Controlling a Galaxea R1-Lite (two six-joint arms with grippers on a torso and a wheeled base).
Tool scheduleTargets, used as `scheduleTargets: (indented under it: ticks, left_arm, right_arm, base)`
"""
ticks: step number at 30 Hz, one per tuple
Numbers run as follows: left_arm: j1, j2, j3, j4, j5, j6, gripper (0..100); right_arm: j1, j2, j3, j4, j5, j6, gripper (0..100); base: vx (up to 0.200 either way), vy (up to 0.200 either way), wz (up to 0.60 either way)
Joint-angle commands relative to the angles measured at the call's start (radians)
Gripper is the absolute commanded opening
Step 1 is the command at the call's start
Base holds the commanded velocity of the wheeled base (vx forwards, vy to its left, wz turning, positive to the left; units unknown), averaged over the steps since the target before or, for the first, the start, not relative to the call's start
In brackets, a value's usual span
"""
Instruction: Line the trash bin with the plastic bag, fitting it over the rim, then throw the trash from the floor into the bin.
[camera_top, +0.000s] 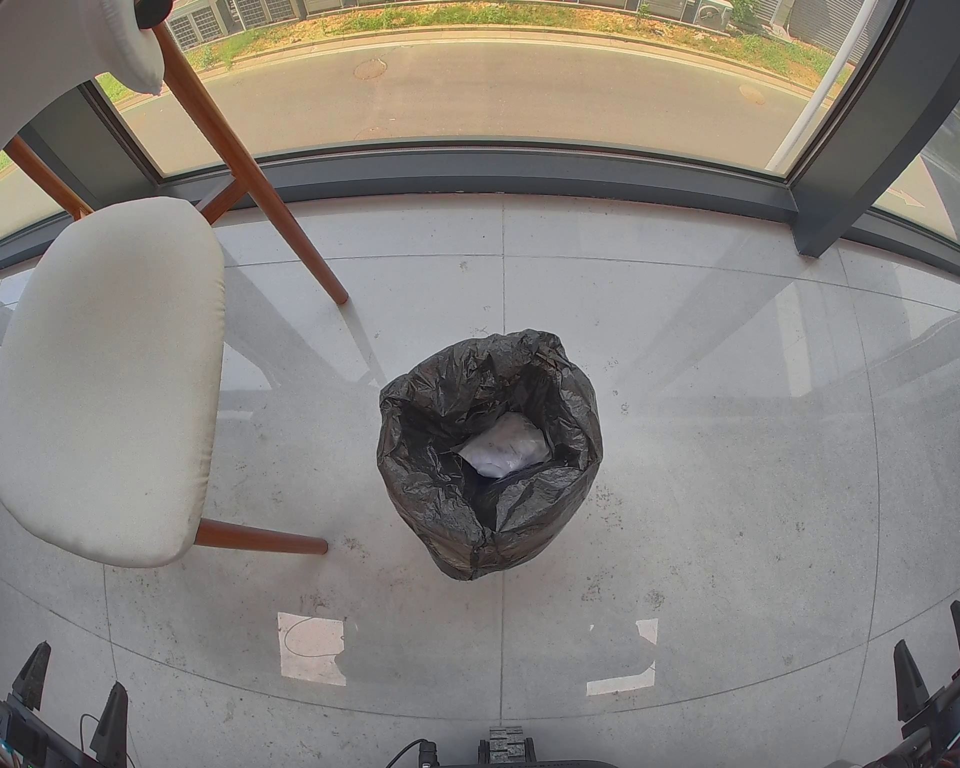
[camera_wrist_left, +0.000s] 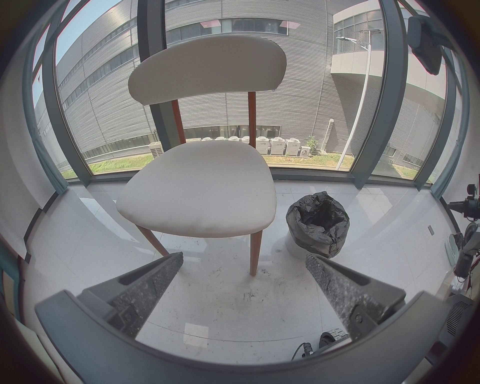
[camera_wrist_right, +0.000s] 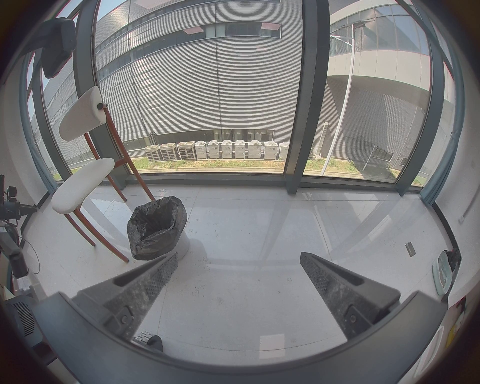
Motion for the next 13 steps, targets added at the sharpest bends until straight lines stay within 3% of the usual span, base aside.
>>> scheduleTargets:
  ticks: [1,13]
  left_arm:
    - [0.001,-0.015,0.016,-0.001,-0.001,-0.001,100]
    - [0.001,-0.015,0.016,-0.001,-0.001,0.001,100]
  right_arm:
    - [-0.003,-0.021,0.013,0.001,-0.001,0.002,100]
    - [-0.003,-0.021,0.013,0.001,0.000,-0.002,100]
  base:
    - [0.000,0.000,0.00]
    - [0.000,0.000,0.00]
